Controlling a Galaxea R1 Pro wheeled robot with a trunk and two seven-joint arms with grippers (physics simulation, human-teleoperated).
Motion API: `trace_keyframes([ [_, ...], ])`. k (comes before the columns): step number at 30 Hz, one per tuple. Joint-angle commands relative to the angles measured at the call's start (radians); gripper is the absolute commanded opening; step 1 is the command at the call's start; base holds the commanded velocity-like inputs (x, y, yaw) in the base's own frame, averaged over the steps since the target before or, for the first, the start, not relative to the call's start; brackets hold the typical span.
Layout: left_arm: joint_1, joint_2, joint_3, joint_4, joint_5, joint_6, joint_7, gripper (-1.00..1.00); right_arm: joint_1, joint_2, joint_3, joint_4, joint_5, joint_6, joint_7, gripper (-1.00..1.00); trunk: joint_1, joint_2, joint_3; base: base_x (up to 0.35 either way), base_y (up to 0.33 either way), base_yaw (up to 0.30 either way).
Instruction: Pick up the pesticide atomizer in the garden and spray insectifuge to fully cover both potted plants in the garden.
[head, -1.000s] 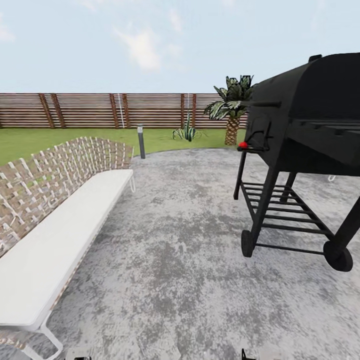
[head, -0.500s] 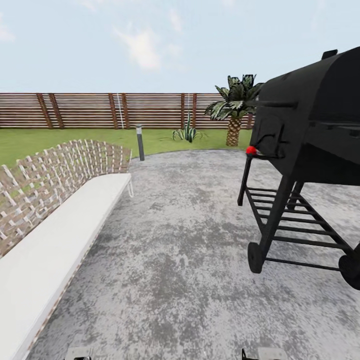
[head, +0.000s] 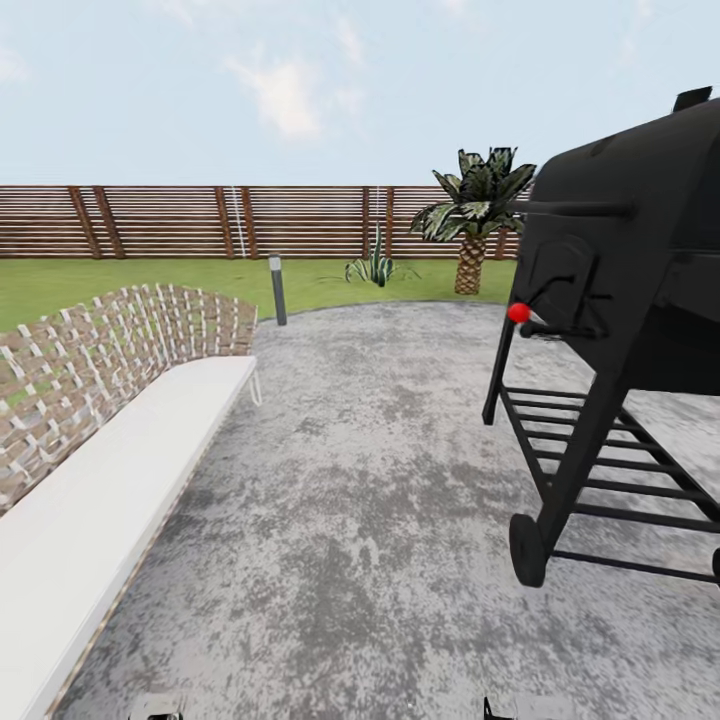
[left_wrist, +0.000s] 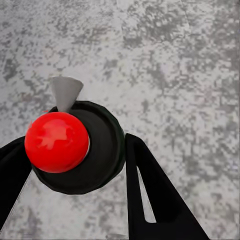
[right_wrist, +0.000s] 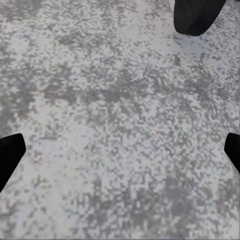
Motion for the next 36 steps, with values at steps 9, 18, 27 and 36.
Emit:
trace_keyframes([
  [9, -0.001, 0.0, 0.004, 0.001, 0.006, -0.002, -0.008, -1.0, -0.001, 0.0, -0.005, 0.001, 0.011, -0.002, -0.005, 1.0, 0.0, 0.0, -0.001, 0.336, 0.075, 0.0],
  [18, -0.001, 0.0, 0.004, 0.001, 0.006, -0.002, -0.008, -1.0, -0.001, 0.0, -0.005, 0.001, 0.011, -0.002, -0.005, 1.0, 0.0, 0.0, -0.001, 0.316, 0.146, 0.0],
  [27, -0.001, 0.0, 0.004, 0.001, 0.006, -0.002, -0.008, -1.0, -0.001, 0.0, -0.005, 0.001, 0.011, -0.002, -0.005, 1.0, 0.0, 0.0, -0.001, 0.338, 0.015, 0.0],
  [36, -0.001, 0.0, 0.004, 0.001, 0.006, -0.002, -0.008, -1.0, -0.001, 0.0, -0.005, 0.001, 0.011, -0.002, -0.005, 1.0, 0.0, 0.0, -0.001, 0.34, 0.0, 0.0],
])
